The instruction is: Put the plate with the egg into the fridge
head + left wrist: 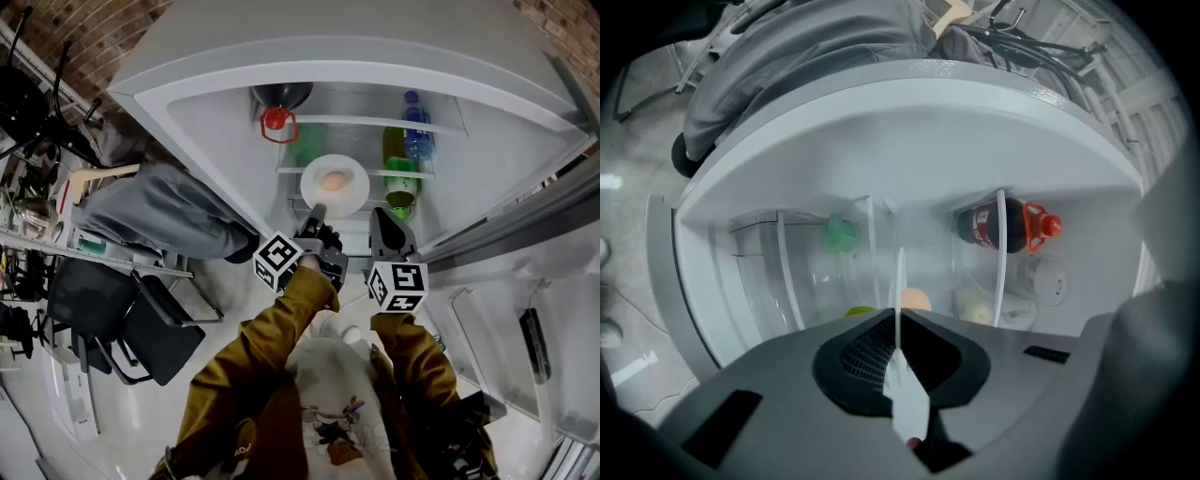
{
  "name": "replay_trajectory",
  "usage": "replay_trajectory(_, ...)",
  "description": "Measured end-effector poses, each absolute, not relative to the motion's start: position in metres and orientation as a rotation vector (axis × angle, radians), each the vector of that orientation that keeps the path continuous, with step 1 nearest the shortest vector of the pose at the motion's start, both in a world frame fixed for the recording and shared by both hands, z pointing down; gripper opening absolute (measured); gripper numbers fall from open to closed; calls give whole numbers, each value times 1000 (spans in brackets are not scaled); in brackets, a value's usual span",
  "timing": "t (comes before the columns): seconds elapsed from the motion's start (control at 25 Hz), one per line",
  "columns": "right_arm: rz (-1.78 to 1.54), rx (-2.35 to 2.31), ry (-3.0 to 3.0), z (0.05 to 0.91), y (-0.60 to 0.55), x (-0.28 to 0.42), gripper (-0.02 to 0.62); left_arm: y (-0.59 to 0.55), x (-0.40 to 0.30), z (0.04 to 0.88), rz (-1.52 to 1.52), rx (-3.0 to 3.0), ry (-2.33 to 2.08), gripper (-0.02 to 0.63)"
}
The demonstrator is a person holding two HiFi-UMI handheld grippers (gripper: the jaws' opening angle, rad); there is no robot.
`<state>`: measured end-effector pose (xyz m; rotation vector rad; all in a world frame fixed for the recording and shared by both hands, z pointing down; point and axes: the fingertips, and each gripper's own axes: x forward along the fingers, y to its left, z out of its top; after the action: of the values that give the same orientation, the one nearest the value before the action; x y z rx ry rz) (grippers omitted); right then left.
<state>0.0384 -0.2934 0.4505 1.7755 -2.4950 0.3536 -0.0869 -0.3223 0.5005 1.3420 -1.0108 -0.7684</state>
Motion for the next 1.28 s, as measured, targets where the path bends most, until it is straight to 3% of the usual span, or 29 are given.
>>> replay_trajectory(1.28, 330, 1733, -2470, 461, -317, 32, 5, -355, -95, 512, -810, 1271, -1048, 21)
